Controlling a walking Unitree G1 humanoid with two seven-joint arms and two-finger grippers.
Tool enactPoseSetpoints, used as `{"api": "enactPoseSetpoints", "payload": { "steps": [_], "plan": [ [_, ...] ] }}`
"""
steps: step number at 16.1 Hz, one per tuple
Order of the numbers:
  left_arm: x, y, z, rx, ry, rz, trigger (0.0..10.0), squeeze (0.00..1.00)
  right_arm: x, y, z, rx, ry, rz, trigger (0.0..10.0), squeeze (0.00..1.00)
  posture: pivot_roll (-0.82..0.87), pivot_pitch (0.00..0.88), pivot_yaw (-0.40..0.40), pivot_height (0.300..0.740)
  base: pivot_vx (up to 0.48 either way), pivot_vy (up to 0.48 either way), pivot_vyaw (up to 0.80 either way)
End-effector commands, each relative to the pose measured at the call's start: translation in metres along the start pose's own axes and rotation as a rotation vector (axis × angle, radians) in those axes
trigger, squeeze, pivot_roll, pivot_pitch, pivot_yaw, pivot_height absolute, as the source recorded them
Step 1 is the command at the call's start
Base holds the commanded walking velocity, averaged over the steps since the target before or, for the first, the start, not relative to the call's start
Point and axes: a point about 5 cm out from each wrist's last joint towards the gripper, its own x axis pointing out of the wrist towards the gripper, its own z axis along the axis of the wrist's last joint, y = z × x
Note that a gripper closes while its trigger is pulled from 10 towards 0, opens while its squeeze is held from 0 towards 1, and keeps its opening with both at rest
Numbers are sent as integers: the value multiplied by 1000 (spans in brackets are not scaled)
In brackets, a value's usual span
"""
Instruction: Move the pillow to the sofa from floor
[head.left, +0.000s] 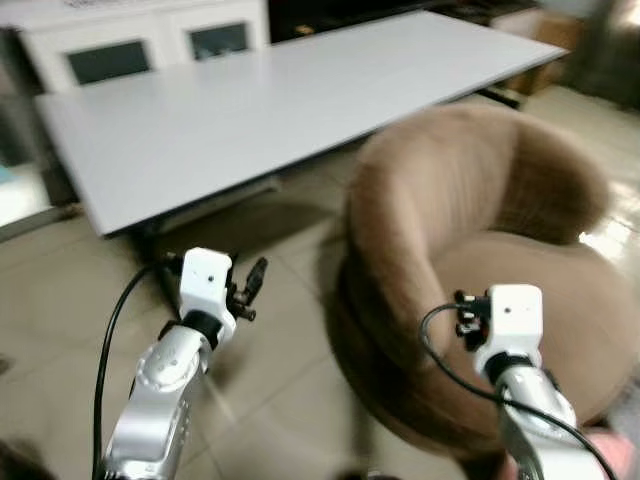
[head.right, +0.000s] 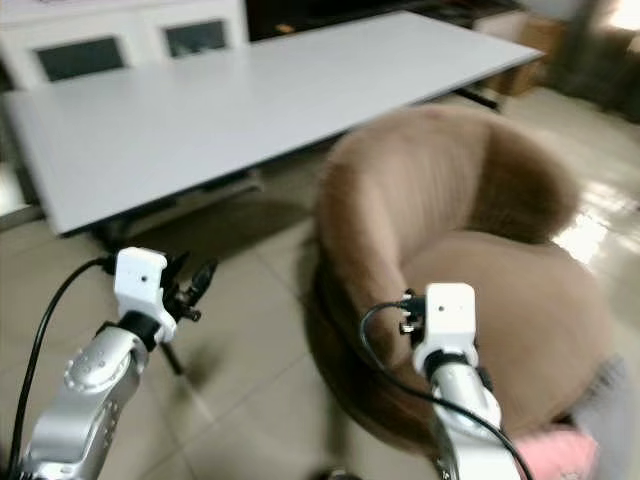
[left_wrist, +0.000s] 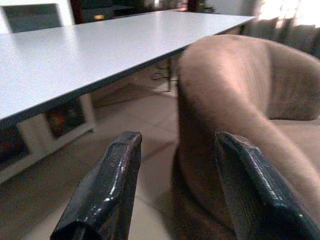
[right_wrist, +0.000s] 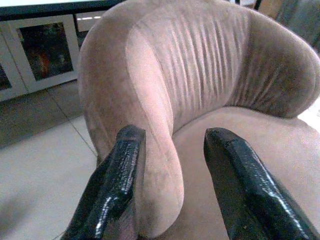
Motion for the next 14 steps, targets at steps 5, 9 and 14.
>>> {"api": "enactPoseSetpoints", "payload": {
  "steps": [5, 9, 14],
  "plan": [
    [-1, 0, 9, -31, -26, -46, 10000, 1000, 1, -6, 6, -12, -11, -15, 10000, 1000, 5, 0, 27, 740, 0, 0, -800],
    [-1, 1, 13, -52, -56, -41, 10000, 1000, 3, -4, 8, -13, -16, 1, 10000, 1000, 12, 0, 15, 740, 0, 0, -800],
    [-6, 2, 11, -91, -52, -45, 10000, 1000, 4, -1, 10, -10, -24, 14, 10000, 1000, 10, 0, 14, 740, 0, 0, -800]
  ]
}}
